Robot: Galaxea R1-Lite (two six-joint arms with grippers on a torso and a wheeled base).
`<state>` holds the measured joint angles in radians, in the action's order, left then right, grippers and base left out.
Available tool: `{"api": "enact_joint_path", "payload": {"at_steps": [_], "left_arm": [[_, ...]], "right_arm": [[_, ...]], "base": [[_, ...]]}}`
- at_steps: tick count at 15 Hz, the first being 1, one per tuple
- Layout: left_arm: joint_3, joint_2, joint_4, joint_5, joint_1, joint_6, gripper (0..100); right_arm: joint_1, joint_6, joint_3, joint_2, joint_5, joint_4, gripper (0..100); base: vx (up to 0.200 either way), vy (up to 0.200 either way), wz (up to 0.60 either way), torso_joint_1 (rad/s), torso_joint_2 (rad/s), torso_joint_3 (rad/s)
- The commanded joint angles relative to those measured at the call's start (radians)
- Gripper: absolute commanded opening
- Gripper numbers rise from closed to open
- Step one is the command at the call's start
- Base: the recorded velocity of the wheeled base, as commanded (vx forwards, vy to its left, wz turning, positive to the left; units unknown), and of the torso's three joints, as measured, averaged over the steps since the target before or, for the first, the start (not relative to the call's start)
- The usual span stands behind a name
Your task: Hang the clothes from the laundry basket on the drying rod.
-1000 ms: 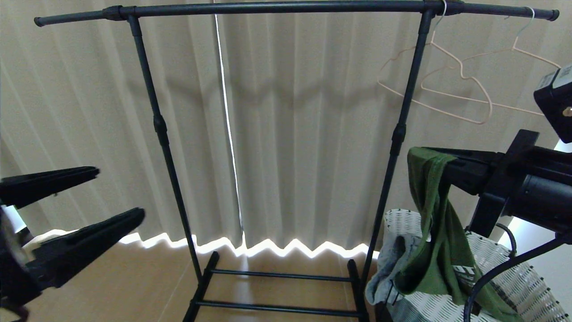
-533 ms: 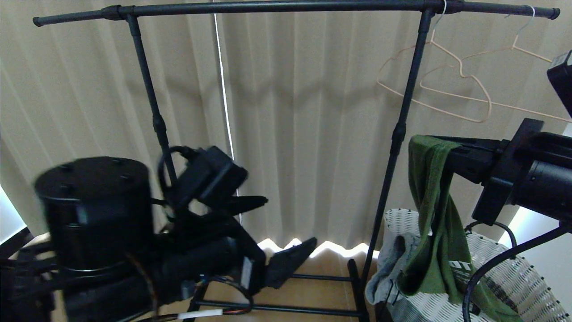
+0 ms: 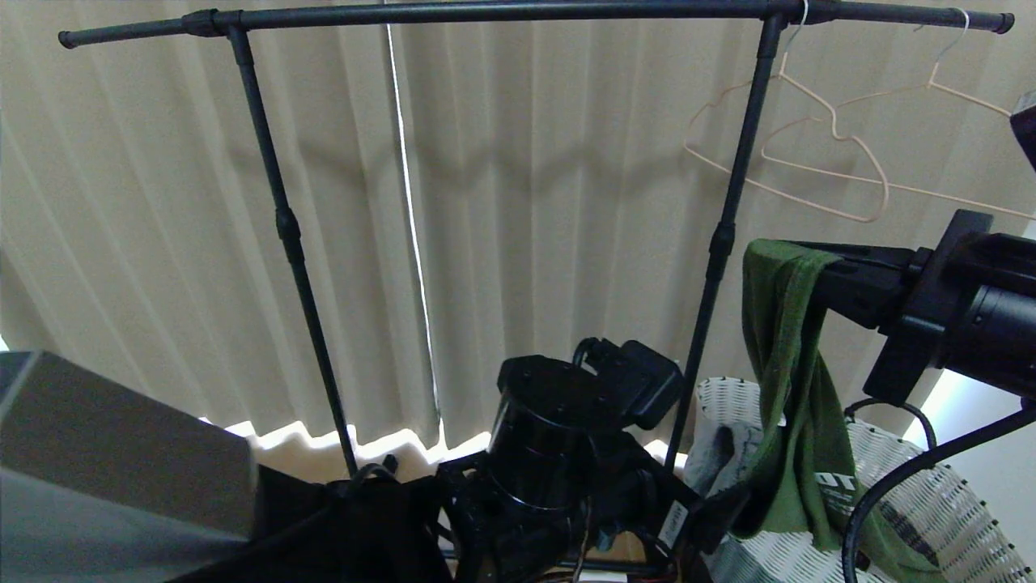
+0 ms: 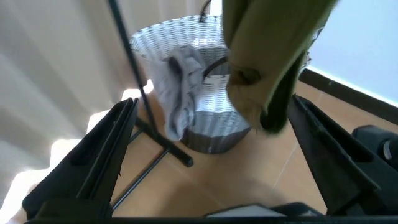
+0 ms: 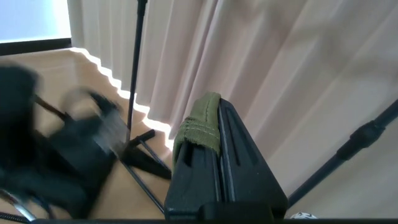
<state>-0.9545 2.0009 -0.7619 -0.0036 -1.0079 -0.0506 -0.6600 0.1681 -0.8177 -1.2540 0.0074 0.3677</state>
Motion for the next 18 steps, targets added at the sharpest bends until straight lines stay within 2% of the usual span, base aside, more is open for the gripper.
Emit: {"api": "enact_joint_path", "payload": {"at_steps": [1,6,7,9,10,13,14,16,18], "left_arm": [[-0.033,0.070,-0.002,-0.001,-0.014,0.000,100],[-0.130,0.128,-0.002,0.010,-0.001,-0.035,100],[-0.161,0.162,0.000,0.040,0.020,-0.043,100],[-0.164,0.168,0.000,0.045,0.022,-0.043,100],[-0.148,0.184,0.000,0.091,0.035,-0.041,100],[-0.099,0.168,-0.002,0.096,0.040,-0.041,100],[-0.066,0.153,-0.002,0.096,0.041,-0.038,0],[-0.018,0.121,-0.033,0.099,0.041,-0.034,0],[0.071,0.073,-0.175,0.099,0.048,-0.029,0]], "right_arm": [[-0.001,0.001,-0.001,0.002,0.000,0.000,0],[-0.016,-0.001,0.002,0.004,0.020,0.000,0],[-0.039,-0.012,0.002,0.007,0.020,0.000,0],[-0.041,-0.012,0.002,0.008,0.020,0.000,0],[-0.041,-0.010,-0.001,0.015,0.020,0.000,0],[-0.041,-0.012,-0.003,0.016,0.020,0.000,0],[-0.039,-0.010,-0.005,0.016,0.019,0.000,0],[-0.036,-0.010,-0.005,0.018,0.019,0.000,0],[-0.029,-0.013,-0.003,0.022,0.017,-0.001,0]], "base": [[0.000,0.000,0.00,0.000,0.00,0.000],[0.000,0.000,0.00,0.000,0.00,0.000],[0.000,0.000,0.00,0.000,0.00,0.000],[0.000,0.000,0.00,0.000,0.00,0.000],[0.000,0.000,0.00,0.000,0.00,0.000],[0.000,0.000,0.00,0.000,0.00,0.000],[0.000,0.000,0.00,0.000,0.00,0.000],[0.000,0.000,0.00,0.000,0.00,0.000],[0.000,0.000,0.00,0.000,0.00,0.000]]}}
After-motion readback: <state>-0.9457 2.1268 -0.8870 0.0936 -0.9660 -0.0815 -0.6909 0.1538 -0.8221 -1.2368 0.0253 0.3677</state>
